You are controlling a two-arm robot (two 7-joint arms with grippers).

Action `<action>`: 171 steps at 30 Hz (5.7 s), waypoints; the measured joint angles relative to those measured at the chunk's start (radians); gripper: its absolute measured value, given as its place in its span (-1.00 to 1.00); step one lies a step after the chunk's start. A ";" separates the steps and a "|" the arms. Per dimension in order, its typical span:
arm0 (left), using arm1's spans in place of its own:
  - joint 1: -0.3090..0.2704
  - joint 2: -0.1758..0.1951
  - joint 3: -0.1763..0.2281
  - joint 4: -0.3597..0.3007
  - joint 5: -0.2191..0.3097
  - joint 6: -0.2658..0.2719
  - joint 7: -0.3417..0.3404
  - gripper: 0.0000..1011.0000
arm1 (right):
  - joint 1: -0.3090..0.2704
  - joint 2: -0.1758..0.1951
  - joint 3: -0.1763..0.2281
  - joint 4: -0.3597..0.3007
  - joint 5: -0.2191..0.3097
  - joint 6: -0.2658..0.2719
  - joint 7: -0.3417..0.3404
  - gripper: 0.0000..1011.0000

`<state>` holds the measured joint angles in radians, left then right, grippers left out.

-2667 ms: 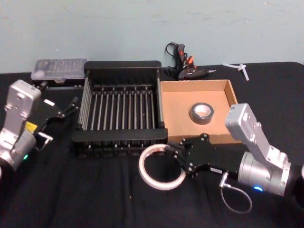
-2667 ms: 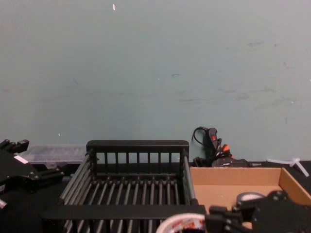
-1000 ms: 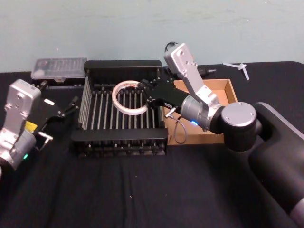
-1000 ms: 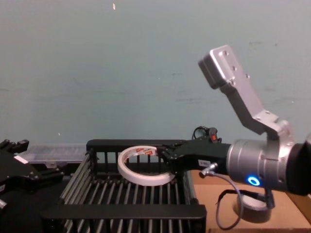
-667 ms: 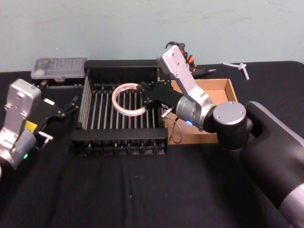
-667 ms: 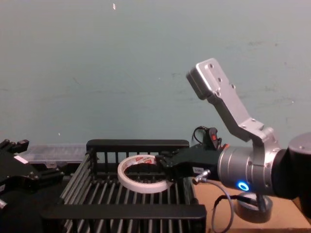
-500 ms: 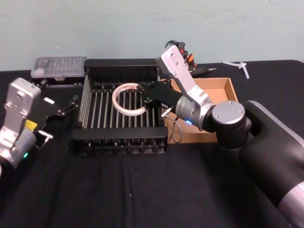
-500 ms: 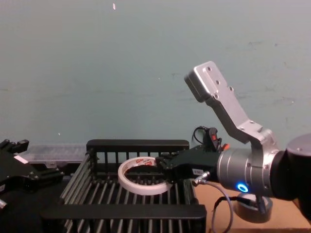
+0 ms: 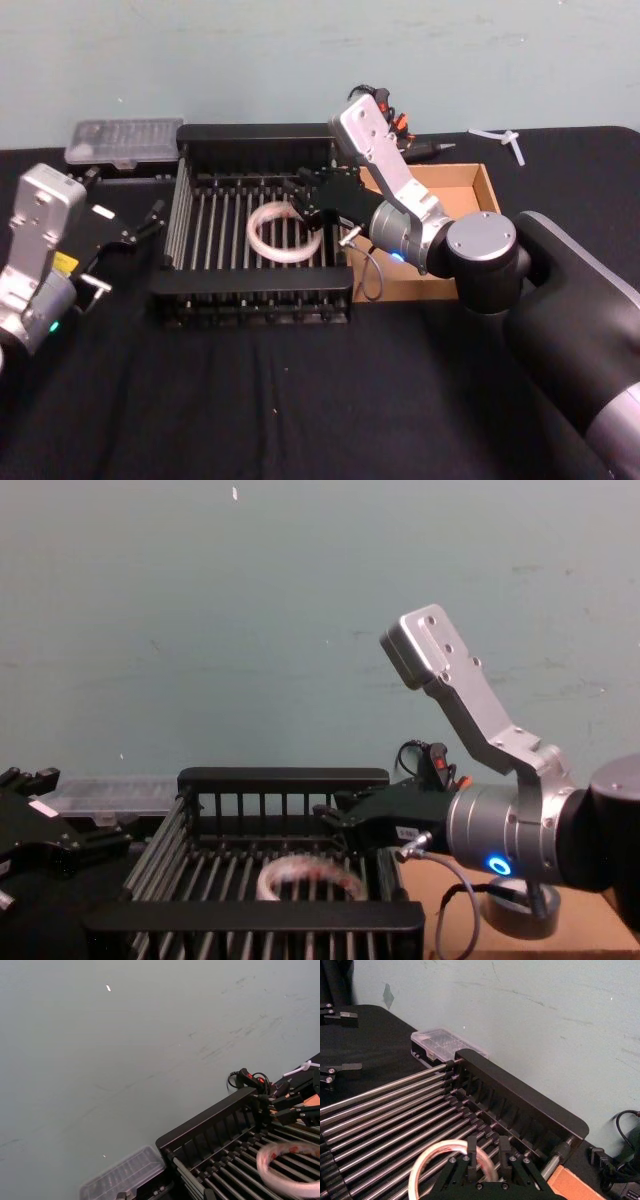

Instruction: Pick up the white tape and place it into the black box , Pick up the silver tape and place it into the brown box.

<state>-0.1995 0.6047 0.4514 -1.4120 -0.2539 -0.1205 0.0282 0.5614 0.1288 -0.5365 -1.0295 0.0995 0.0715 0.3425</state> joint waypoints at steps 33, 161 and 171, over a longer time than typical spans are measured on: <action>0.000 0.000 0.000 0.000 0.000 0.000 0.000 0.98 | -0.003 0.001 0.006 -0.009 0.003 0.000 0.007 0.98; 0.000 0.000 0.000 0.000 0.000 0.000 0.000 0.98 | -0.270 0.133 0.298 -0.281 0.032 0.069 -0.086 0.98; 0.000 0.000 0.000 0.000 0.000 0.000 0.000 0.98 | -0.270 0.133 0.298 -0.281 0.032 0.069 -0.086 0.98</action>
<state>-0.1995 0.6047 0.4514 -1.4120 -0.2539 -0.1206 0.0283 0.2910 0.2615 -0.2388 -1.3101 0.1315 0.1407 0.2560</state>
